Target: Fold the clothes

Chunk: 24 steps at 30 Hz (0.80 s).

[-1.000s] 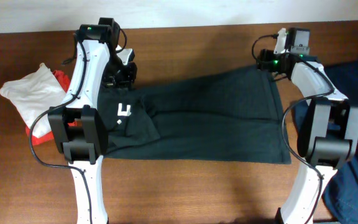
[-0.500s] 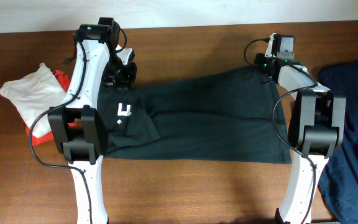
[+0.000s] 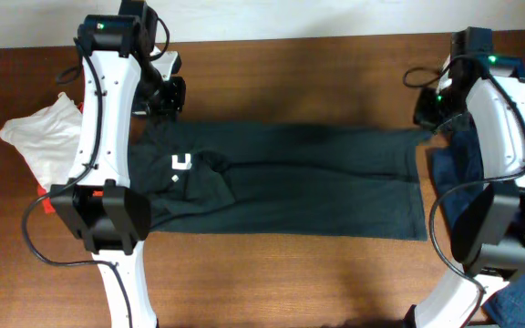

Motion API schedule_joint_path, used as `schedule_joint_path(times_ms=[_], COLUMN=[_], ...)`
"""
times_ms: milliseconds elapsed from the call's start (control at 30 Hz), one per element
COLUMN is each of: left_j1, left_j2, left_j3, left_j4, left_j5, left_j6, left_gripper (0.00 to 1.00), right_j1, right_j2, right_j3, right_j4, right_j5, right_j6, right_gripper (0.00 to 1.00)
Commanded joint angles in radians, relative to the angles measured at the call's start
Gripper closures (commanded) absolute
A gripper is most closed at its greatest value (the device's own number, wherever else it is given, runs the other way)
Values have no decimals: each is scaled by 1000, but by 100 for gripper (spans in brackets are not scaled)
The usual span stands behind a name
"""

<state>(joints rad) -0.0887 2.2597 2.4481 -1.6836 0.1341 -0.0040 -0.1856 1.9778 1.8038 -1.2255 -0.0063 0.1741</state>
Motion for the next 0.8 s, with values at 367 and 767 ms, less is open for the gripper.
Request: schedule_joint_path(times_ms=[367, 767], left_j1=[71, 59], left_j2=[-354, -389], left_j3=[-654, -878], left_j4=[-5, -4], left_j5=[-26, -27], left_j6=[-26, -26], left_gripper=[99, 46], right_j1=[1, 1], right_j2=[-1, -1], right_j3=[-121, -275], right_j4=[-303, -246], right_j5=[98, 152], right_j6=[-21, -20], right_gripper=[96, 66])
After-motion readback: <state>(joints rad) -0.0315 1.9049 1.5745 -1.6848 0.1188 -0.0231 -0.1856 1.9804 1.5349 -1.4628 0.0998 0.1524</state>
